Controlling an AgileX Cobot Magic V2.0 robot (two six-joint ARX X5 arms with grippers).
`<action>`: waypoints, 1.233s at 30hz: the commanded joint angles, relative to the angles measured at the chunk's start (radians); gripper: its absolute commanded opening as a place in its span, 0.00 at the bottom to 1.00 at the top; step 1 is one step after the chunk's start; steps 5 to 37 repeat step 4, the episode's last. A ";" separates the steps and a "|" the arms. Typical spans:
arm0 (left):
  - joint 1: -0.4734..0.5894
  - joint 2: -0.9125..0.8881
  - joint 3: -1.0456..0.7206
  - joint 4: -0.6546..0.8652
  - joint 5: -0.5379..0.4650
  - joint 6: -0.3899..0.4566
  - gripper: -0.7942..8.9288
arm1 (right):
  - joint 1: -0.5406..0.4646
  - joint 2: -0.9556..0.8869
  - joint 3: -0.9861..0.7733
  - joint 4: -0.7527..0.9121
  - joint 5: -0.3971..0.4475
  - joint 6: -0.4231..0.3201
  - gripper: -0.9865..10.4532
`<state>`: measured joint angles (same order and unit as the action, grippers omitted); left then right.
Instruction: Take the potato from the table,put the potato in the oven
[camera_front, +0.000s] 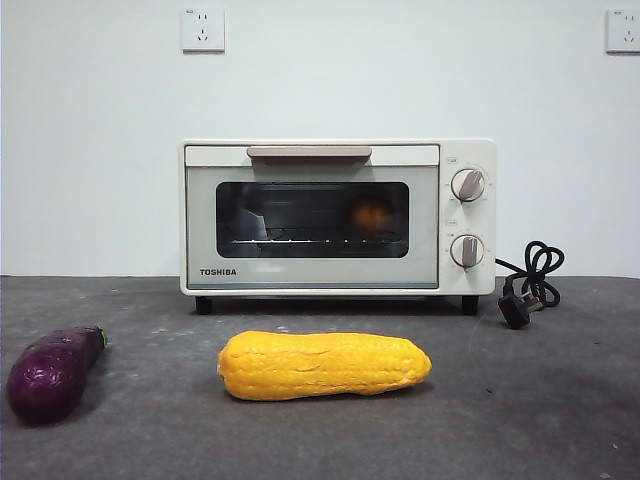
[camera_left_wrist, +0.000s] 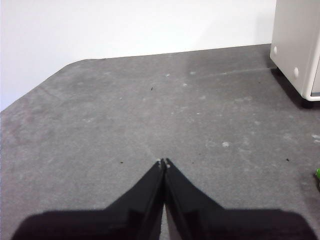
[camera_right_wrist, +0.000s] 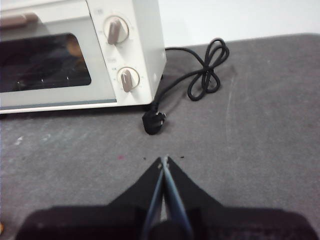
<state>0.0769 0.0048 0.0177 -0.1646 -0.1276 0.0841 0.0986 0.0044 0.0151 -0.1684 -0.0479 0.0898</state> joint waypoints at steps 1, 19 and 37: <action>0.003 -0.002 -0.015 -0.001 0.000 -0.010 0.08 | 0.000 -0.003 -0.010 -0.013 0.001 0.023 0.09; 0.003 -0.002 -0.015 -0.001 0.000 -0.010 0.08 | 0.000 -0.003 -0.010 -0.011 0.002 0.058 0.09; 0.003 -0.002 -0.015 -0.001 0.000 -0.010 0.08 | 0.000 -0.003 -0.010 -0.011 0.002 0.058 0.09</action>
